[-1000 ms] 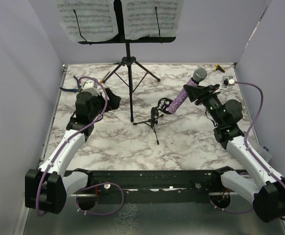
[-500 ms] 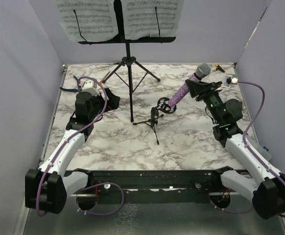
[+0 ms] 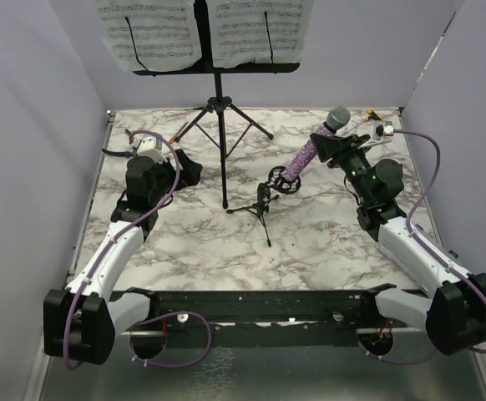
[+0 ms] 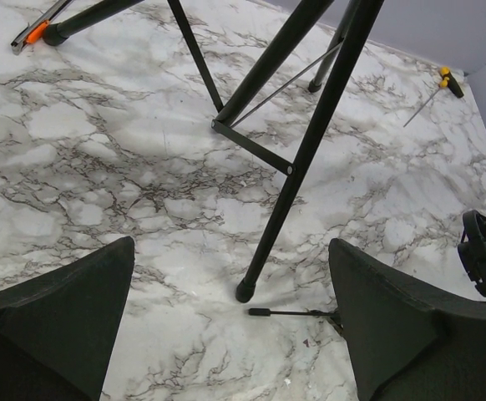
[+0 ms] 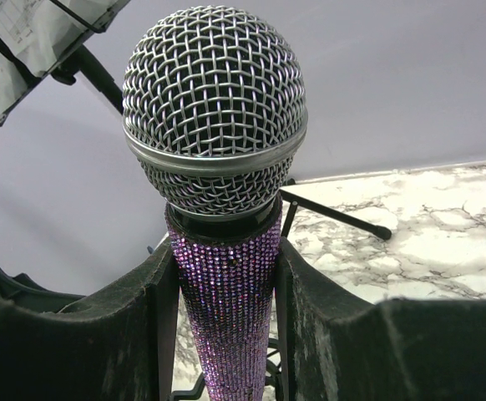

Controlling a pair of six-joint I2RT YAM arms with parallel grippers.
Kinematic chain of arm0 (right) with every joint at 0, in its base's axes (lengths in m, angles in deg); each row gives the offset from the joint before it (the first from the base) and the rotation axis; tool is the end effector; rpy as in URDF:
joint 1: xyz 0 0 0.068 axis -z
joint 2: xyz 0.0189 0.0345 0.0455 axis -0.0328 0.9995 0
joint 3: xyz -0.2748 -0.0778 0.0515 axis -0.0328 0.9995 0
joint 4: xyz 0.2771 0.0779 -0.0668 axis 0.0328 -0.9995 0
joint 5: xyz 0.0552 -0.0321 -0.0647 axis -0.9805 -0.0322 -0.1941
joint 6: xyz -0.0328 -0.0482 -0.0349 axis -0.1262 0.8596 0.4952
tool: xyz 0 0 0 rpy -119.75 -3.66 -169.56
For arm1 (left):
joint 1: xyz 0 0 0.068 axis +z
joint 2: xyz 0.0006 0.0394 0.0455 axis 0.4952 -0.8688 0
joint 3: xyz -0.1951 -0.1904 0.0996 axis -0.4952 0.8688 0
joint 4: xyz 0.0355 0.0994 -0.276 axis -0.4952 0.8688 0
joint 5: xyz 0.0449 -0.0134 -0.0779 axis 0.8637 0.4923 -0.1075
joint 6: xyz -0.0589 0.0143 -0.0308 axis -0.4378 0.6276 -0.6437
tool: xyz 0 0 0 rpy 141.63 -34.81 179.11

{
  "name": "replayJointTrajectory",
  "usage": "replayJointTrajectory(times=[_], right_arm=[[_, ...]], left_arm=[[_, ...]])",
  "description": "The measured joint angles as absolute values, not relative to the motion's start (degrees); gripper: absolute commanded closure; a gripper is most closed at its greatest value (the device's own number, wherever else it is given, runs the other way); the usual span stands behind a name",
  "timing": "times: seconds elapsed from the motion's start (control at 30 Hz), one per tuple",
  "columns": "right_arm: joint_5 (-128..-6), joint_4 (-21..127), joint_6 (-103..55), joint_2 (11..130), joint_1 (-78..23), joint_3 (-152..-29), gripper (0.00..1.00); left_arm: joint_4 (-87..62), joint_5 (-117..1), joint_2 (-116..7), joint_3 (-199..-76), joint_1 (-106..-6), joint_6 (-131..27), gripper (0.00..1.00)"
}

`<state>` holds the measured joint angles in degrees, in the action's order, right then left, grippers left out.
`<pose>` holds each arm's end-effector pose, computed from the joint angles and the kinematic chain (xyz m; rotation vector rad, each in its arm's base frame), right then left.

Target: Set up the instrument practice props

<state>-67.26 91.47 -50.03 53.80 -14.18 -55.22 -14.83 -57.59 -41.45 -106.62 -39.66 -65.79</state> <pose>0.2893 0.0908 0.3390 0.0855 1.3700 0.8090 0.2896 -0.0586 0.2839 -0.1592 1.8810 -0.5576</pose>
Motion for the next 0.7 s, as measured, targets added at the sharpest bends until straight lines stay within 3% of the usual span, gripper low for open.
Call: replayJointTrajectory(times=[0.7], right_arm=[[-68.8,92.7,-46.8,58.3,-14.2,-57.3,1.0]], left_arm=[[-14.9,-59.4,-41.5,-106.6,-38.6,-66.7,0.02]])
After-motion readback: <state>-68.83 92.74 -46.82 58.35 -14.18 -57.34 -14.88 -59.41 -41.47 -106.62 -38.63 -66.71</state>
